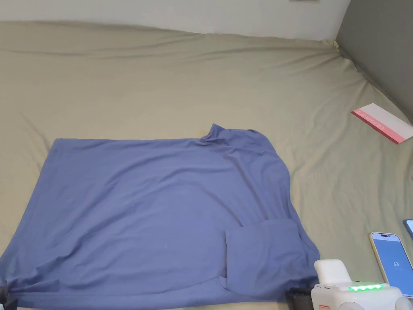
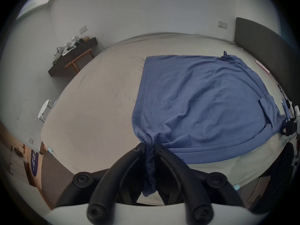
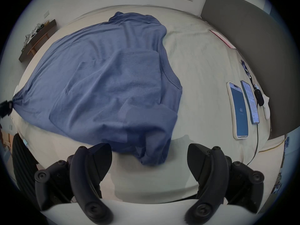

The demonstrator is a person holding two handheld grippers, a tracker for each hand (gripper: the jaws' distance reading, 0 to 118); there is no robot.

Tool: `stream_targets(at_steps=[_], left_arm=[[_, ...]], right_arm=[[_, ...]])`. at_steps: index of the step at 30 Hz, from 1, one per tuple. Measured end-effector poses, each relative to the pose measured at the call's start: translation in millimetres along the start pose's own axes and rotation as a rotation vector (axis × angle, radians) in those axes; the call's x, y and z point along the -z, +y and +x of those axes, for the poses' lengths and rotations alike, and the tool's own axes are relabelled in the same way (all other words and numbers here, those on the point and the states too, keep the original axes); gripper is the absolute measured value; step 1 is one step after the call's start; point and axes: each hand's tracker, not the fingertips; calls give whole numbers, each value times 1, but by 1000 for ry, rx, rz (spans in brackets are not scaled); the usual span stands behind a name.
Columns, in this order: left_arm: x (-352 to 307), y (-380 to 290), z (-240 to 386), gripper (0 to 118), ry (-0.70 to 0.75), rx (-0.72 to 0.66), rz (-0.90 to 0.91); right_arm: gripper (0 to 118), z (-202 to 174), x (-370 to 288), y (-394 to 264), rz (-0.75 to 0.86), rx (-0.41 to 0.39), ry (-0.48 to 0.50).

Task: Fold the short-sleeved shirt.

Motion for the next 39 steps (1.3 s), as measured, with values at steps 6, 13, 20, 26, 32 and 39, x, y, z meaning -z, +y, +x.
stream_targets(at_steps=[6,13,20,26,32,39], left_arm=[[18,-9,-8,10,-2,-5,-44],[10,0,-13,10,-33,-86,6],[7,44,-28,10,-73,-238,135],[41,90,-26,10,-93,-259,136],[106,118,-22,10,-74,-245,38],[156,127,-10,10,-53,-213,-48]], right_arm=[[24,4,8,4,-6,29,99],[10,7,-25,7,203,48,101],[10,19,-65,52,354,159,154],[10,9,-44,109,325,180,117],[10,-6,14,159,212,176,85],[10,-12,65,186,127,146,42]])
